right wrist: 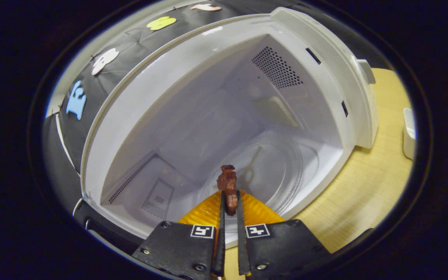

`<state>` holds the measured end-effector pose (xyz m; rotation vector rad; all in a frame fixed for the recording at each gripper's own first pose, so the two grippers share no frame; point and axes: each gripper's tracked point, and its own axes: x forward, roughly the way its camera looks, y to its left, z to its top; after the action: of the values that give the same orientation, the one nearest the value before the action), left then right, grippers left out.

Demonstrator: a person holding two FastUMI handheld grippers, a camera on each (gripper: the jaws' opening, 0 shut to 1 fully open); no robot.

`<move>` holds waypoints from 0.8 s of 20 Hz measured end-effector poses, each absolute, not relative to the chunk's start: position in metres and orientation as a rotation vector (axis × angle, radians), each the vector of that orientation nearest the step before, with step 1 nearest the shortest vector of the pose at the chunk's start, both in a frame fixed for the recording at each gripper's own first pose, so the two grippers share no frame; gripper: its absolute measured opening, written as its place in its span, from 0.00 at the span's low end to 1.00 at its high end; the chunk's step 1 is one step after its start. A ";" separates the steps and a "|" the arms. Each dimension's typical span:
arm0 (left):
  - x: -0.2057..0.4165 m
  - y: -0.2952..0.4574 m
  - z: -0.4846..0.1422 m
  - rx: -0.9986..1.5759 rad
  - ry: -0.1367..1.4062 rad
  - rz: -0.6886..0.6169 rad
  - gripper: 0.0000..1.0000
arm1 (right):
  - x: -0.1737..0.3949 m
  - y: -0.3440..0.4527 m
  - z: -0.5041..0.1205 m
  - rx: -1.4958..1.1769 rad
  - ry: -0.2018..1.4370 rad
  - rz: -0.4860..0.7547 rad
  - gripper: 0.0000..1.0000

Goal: Open the microwave oven with the left hand, put the food in, and close the microwave oven.

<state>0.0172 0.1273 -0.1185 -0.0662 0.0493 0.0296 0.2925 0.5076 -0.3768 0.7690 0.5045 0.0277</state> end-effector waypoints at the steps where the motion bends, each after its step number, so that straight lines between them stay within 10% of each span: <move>1: 0.018 0.129 -0.121 -0.061 0.053 0.036 0.92 | 0.294 0.503 -0.379 0.741 0.508 0.014 0.06; 5: 0.016 0.131 -0.129 -0.062 0.069 0.046 0.93 | 0.289 0.500 -0.380 0.663 0.530 0.009 0.87; 10: 0.010 0.137 -0.132 -0.095 0.068 0.058 0.93 | 0.290 0.484 -0.382 0.564 0.544 -0.005 0.93; 11: 0.009 0.139 -0.131 -0.105 0.062 0.067 0.92 | 0.290 0.481 -0.385 0.513 0.555 -0.002 0.81; 12: 0.007 0.138 -0.130 -0.109 0.058 0.062 0.92 | 0.291 0.482 -0.387 0.471 0.559 0.009 0.96; 16: -0.003 0.145 -0.132 -0.094 0.051 0.074 0.92 | 0.284 0.476 -0.389 0.289 0.572 0.043 0.98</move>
<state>-0.0034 0.1449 -0.1321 -0.0937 0.0510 0.0735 0.2840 0.4764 -0.3895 0.2891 0.5721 0.0430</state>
